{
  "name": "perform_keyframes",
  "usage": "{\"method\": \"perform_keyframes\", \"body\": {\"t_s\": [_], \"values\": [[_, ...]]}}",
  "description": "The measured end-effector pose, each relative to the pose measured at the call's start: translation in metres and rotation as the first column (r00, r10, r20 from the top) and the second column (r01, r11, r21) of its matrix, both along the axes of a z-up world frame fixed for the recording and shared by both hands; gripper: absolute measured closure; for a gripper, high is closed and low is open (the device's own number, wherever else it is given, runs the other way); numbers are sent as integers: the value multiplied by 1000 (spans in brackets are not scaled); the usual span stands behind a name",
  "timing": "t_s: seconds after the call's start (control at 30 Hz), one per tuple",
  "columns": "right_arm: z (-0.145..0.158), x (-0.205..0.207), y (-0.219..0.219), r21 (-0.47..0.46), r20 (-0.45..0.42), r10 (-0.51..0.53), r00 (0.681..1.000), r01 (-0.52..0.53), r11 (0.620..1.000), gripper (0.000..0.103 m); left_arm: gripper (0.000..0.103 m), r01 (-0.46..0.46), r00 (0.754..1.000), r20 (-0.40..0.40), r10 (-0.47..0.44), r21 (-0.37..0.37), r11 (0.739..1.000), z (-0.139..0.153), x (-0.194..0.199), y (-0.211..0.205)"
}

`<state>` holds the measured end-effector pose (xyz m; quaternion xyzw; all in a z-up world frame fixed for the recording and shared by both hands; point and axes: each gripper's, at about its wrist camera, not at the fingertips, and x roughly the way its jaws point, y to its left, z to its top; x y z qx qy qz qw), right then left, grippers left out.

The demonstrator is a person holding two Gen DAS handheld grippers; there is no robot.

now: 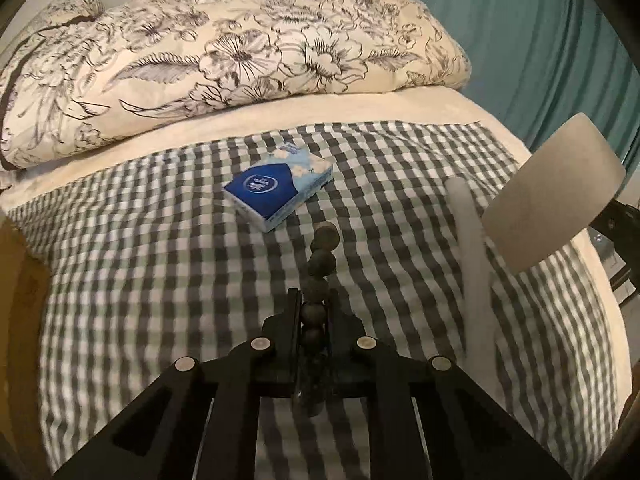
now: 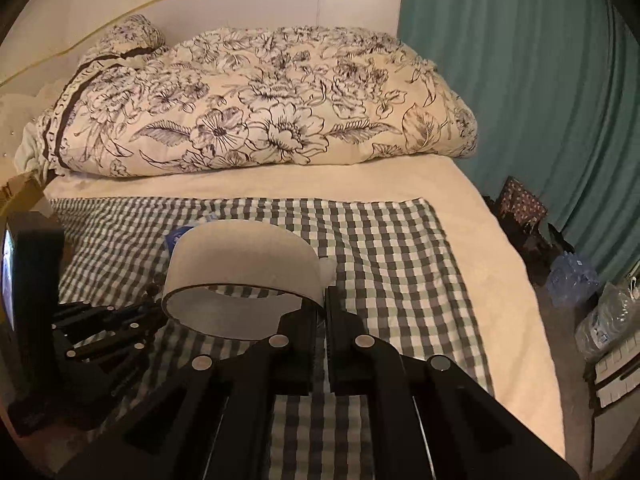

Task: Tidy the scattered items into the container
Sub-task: 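Grasp the bead bracelet with the left gripper while the right gripper grasps the white tape roll, then lift the bracelet and tape roll and carry both over the cardboard box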

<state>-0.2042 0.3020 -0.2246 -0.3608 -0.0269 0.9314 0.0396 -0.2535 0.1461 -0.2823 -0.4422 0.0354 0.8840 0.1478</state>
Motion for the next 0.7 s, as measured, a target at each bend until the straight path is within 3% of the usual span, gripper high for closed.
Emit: {"method": "perform_keyframes", "body": {"t_s": [0.7], "values": [[74, 115, -31, -19, -75, -11, 997, 10, 1000, 100, 93, -1, 987, -158, 10, 55, 998, 124, 105, -44]]}}
